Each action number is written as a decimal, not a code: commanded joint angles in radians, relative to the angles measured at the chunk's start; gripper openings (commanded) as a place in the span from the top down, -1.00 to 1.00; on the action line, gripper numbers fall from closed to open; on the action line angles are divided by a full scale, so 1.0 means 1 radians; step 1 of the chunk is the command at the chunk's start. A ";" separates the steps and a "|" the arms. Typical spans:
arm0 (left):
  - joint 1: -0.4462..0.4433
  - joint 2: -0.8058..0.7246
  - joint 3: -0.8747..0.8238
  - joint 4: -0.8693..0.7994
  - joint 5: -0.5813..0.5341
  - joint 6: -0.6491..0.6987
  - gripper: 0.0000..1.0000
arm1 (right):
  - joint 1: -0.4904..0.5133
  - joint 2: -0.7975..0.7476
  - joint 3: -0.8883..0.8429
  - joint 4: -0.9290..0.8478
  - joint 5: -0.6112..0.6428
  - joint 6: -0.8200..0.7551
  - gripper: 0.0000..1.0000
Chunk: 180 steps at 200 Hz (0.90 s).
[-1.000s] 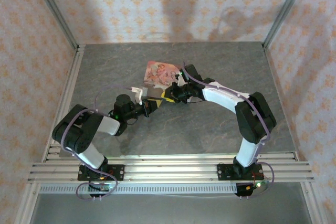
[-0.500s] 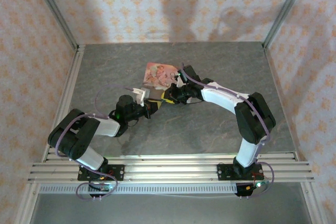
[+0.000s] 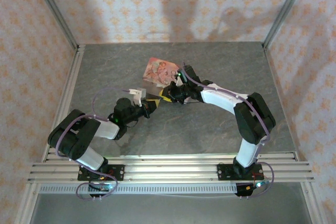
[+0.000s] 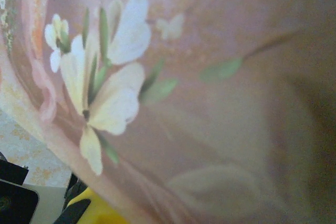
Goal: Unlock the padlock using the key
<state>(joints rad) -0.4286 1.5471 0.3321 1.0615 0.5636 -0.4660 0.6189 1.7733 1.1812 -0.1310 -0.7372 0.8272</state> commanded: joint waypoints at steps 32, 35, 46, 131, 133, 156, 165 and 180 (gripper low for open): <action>-0.048 0.010 0.104 0.068 0.084 0.072 1.00 | 0.033 0.008 -0.003 -0.069 -0.121 0.023 1.00; -0.048 0.013 0.105 0.066 0.084 0.072 1.00 | 0.034 0.008 0.001 -0.084 -0.116 0.012 1.00; -0.048 0.015 0.104 0.068 0.077 0.068 1.00 | 0.037 0.005 0.023 -0.170 -0.080 -0.042 1.00; -0.042 -0.061 0.130 -0.050 0.065 0.022 1.00 | 0.056 -0.014 0.063 -0.325 0.054 -0.145 1.00; -0.042 -0.059 0.130 -0.048 0.064 0.018 1.00 | 0.056 -0.014 0.063 -0.323 0.054 -0.143 1.00; -0.042 -0.016 0.124 0.030 0.065 -0.050 1.00 | 0.059 -0.015 0.051 -0.291 0.053 -0.120 1.00; -0.042 0.007 0.118 0.077 0.061 -0.095 1.00 | 0.061 -0.017 0.044 -0.272 0.049 -0.110 1.00; -0.042 0.037 0.110 0.145 0.052 -0.147 1.00 | 0.062 -0.015 0.043 -0.271 0.055 -0.110 1.00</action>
<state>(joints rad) -0.4629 1.5585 0.3904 0.9089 0.6128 -0.5072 0.6346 1.7695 1.2392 -0.3668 -0.6422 0.6975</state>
